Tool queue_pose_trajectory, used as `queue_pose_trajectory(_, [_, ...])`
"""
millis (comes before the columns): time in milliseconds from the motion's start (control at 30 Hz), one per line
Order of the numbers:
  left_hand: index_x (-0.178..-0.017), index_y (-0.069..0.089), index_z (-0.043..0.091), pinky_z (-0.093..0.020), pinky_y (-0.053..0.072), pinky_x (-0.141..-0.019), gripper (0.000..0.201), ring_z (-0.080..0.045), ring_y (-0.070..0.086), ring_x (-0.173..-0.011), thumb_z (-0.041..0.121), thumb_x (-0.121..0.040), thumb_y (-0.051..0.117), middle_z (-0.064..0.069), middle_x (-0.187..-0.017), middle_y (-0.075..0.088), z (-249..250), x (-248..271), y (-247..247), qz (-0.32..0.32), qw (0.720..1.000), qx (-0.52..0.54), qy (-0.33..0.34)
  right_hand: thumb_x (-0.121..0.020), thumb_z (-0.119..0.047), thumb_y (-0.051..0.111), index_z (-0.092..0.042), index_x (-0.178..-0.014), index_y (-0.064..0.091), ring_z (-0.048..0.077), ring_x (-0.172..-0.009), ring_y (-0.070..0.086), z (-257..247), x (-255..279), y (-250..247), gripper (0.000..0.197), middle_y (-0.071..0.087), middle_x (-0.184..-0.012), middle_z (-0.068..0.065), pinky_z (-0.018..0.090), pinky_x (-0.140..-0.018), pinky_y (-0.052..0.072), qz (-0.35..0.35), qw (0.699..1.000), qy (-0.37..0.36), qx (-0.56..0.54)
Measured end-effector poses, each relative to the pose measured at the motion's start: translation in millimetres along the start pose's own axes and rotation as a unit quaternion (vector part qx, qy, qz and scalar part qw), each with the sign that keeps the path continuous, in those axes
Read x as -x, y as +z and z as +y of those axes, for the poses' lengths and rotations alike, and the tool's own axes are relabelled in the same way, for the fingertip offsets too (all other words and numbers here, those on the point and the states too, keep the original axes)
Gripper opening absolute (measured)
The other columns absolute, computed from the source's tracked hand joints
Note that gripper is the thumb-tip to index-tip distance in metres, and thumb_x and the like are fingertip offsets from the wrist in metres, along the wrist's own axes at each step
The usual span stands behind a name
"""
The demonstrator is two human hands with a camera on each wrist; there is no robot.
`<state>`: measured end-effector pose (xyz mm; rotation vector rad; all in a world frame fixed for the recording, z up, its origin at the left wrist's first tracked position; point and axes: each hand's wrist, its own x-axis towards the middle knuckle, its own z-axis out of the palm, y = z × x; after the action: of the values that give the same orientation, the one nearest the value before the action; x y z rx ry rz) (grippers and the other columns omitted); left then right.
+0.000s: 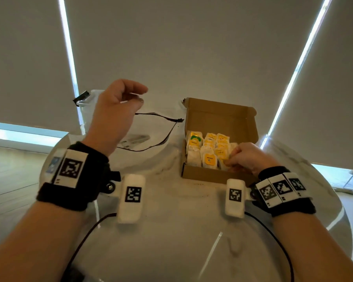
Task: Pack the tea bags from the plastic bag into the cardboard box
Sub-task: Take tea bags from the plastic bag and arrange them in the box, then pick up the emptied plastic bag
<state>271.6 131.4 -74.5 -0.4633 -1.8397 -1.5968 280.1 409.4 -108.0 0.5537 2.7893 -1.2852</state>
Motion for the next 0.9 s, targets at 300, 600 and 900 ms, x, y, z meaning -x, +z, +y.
queue_pose_trajectory(300, [-0.127,0.046,0.048,-0.049,0.016,-0.113,0.063,-0.031,0.004,-0.141,0.059,-0.07,0.071,-0.006,-0.151,0.017,-48.9,-11.8,-87.5,-0.375,0.714,-0.579,-0.12,-0.077,-0.016,0.073,-0.021,-0.132,0.042,0.02,-0.12,0.041,-64.5,11.7,39.8,0.063,0.044,-0.13,0.003,0.033,-0.095,0.039,0.105,0.929,-0.322,0.148])
queue_pose_trajectory(600, [-0.137,0.042,0.024,-0.032,0.039,-0.099,0.061,-0.023,0.048,-0.114,0.058,-0.088,0.049,-0.004,-0.127,0.043,-41.9,18.2,-78.8,-0.571,0.564,-0.588,-0.099,-0.076,-0.035,0.076,-0.036,-0.146,0.02,0.037,-0.141,0.016,-132.0,-31.9,103.5,0.09,0.01,-0.156,0.011,0.052,-0.113,0.022,-0.16,0.787,-0.301,0.514])
queue_pose_trajectory(900, [-0.081,0.05,0.028,-0.009,0.041,-0.068,0.016,-0.001,0.053,-0.079,0.029,-0.086,0.066,0.013,-0.088,0.054,-50.6,79.7,-133.5,-0.358,0.869,-0.321,-0.114,-0.078,0.004,0.068,-0.012,-0.106,0.064,0.02,-0.1,0.059,-143.1,2.0,152.9,0.033,0.066,-0.101,0.003,0.035,-0.091,0.048,-0.347,0.836,-0.34,0.253])
